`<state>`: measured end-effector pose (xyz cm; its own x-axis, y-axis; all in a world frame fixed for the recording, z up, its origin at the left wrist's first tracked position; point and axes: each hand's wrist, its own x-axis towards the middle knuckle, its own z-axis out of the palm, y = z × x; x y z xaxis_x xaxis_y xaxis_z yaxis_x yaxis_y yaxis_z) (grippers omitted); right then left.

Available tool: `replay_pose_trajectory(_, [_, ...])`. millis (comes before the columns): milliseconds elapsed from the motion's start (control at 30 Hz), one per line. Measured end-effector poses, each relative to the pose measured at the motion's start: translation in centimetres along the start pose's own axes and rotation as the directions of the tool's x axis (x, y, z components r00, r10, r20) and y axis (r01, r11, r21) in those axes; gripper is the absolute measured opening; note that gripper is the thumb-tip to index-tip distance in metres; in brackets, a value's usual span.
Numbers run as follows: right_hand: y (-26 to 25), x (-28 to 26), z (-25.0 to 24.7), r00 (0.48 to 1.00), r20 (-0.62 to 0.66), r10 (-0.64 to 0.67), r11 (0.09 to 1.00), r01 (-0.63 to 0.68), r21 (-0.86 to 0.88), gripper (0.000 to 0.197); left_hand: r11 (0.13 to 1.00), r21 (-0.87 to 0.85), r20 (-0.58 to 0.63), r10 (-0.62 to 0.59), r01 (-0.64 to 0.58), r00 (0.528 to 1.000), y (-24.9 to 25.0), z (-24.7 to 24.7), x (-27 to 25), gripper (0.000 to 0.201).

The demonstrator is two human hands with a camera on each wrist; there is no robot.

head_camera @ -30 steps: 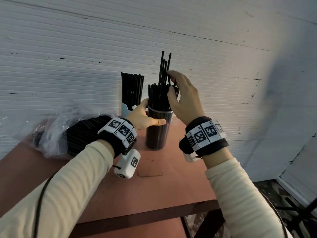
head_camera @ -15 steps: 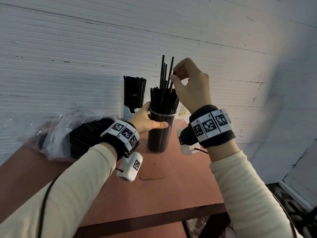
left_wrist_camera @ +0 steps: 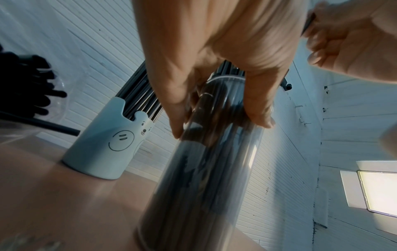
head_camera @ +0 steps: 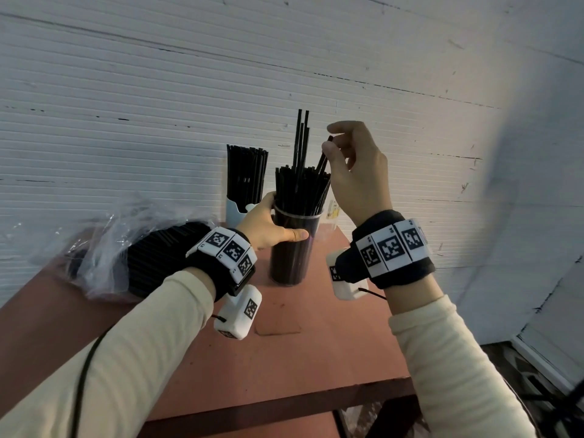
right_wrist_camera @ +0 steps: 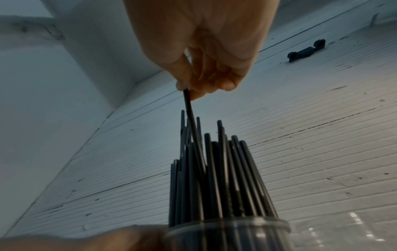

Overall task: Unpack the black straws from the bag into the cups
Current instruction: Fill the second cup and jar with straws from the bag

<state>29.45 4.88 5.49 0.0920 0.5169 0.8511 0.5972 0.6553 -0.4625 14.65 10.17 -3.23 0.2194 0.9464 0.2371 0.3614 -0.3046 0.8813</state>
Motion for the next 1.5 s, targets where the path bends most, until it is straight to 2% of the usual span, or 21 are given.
replay_pose_trajectory(67, [-0.1, 0.0, 0.1, 1.0, -0.005, -0.001, 1.0, 0.001, -0.017, 0.009, 1.0, -0.001, -0.014, -0.003, 0.003, 1.0, 0.1, 0.0, -0.1, 0.086])
replay_pose_trajectory(200, [0.3, -0.2, 0.7, 0.988, 0.129, 0.084, 0.986, -0.064, -0.152, 0.013, 1.0, 0.001, -0.033, -0.015, 0.015, 0.999, 0.1, 0.1, -0.3, 0.089])
replay_pose_trajectory(300, [1.0, -0.7, 0.8, 0.983, 0.146, 0.112, 0.977, -0.082, -0.197, 0.013, 1.0, 0.005, -0.038, -0.012, 0.012, 0.999, 0.3, 0.1, -0.5, 0.088])
replay_pose_trajectory(400, [1.5, -1.1, 1.1, 0.991, 0.13, 0.043, 0.964, -0.007, -0.264, 0.01, 1.0, 0.005, -0.041, -0.009, 0.009, 0.999, 0.4, 0.0, -0.6, 0.088])
replay_pose_trajectory(467, [1.7, -1.4, 1.3, 0.993, 0.113, -0.039, 0.954, 0.071, -0.293, 0.023, 1.0, 0.0, -0.037, -0.008, 0.008, 0.999, 0.3, 0.1, -0.6, 0.089])
replay_pose_trajectory(533, [2.0, -1.5, 1.4, 0.988, 0.123, -0.094, 0.958, 0.123, -0.257, 0.043, 1.0, 0.001, -0.035, -0.008, 0.008, 0.999, 0.3, 0.1, -0.6, 0.09])
replay_pose_trajectory(567, [2.1, -1.4, 1.4, 0.984, 0.14, -0.11, 0.958, 0.142, -0.248, 0.045, 1.0, 0.0, -0.035, -0.009, 0.009, 0.999, 0.3, 0.1, -0.6, 0.09])
replay_pose_trajectory(667, [2.5, -1.5, 1.6, 0.975, 0.19, -0.117, 0.953, 0.164, -0.254, 0.035, 1.0, -0.016, -0.028, -0.013, 0.013, 1.0, 0.2, 0.1, -0.6, 0.089])
replay_pose_trajectory(867, [3.3, -2.4, 1.8, 0.97, 0.191, -0.148, 0.96, 0.188, -0.209, 0.026, 0.999, -0.021, -0.016, -0.024, 0.024, 1.0, 0.2, -0.1, -0.6, 0.09])
replay_pose_trajectory(1000, [3.0, -3.0, 1.6, 0.968, 0.226, -0.111, 0.969, 0.156, -0.194, 0.029, 0.999, -0.028, -0.005, -0.023, 0.022, 1.0, 0.3, -0.1, -0.7, 0.09])
replay_pose_trajectory(1200, [1.9, -0.5, 1.1, 0.964, 0.265, -0.014, 0.978, 0.069, -0.198, 0.048, 1.0, -0.011, 0.018, 0.008, -0.008, 1.0, 0.7, -0.2, -0.9, 0.09])
replay_pose_trajectory(1300, [1.3, 1.7, 1.2, 0.96, 0.248, -0.127, 0.978, 0.162, -0.129, 0.06, 0.999, -0.035, 0.054, -0.01, 0.011, 0.998, 0.7, -0.7, -0.8, 0.092])
replay_pose_trajectory(1400, [0.7, 3.2, 1.9, 0.931, 0.297, -0.211, 0.958, 0.258, -0.128, 0.052, 0.996, -0.084, 0.086, -0.018, 0.026, 0.996, 0.5, -1.3, -0.9, 0.092])
replay_pose_trajectory(1500, [0.6, 3.1, 2.5, 0.928, 0.289, -0.234, 0.951, 0.28, -0.128, 0.04, 0.991, -0.13, 0.074, -0.02, 0.029, 0.997, 0.2, -1.6, -1.2, 0.076])
